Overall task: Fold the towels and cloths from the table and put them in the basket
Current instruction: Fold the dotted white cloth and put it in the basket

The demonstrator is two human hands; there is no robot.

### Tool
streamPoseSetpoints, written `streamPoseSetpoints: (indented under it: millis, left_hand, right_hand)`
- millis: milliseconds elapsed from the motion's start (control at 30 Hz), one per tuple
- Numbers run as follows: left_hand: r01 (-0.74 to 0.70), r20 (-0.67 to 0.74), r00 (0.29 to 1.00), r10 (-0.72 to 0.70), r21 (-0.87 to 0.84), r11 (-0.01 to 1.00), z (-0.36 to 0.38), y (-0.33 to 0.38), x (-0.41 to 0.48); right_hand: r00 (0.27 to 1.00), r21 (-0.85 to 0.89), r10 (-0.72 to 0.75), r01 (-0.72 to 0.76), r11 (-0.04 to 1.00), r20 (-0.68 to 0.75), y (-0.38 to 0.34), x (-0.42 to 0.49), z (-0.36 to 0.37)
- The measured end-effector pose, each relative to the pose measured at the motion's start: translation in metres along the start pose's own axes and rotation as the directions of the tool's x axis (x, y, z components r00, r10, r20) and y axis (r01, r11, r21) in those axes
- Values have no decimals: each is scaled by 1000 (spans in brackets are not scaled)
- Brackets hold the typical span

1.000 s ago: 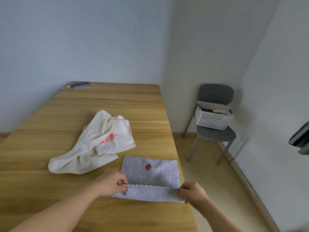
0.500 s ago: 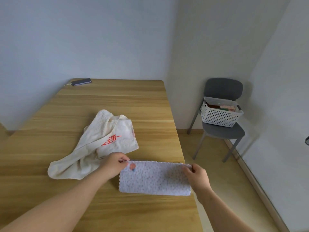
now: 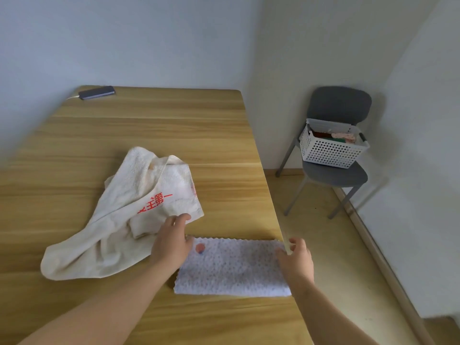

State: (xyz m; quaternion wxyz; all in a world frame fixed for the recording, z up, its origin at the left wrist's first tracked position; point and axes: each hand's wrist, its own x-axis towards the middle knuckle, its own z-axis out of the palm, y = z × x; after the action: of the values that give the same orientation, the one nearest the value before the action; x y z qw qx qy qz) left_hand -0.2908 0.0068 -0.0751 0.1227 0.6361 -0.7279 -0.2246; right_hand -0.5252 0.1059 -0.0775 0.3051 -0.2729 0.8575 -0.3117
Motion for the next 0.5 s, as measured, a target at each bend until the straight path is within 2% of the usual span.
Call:
streamPoseSetpoints:
  millis: [67,200,300,367,500]
  left_hand:
    - [-120,-63,990,125,77,990,6,2,-14]
    - [-212,215,956,201,28,977,23,5,-43]
    - [-233,272,941,200,95,968,28,5,-61]
    - [-261,255,942,218,146,954,28,4,-71]
    - [-268,277,935,223,139,953,25,2,-93]
  right_hand:
    - [996,-135,-79,72,988,-49,3,-7,3]
    - [975,-266,-159,196,944,153,10,-25,14]
    - [943,-396,-225,310,864,247,24,-36,17]
    - [942,-423,-237,320,848,238,32,-43,14]
    - [957,-460,-206,280,843,204,44,-56,1]
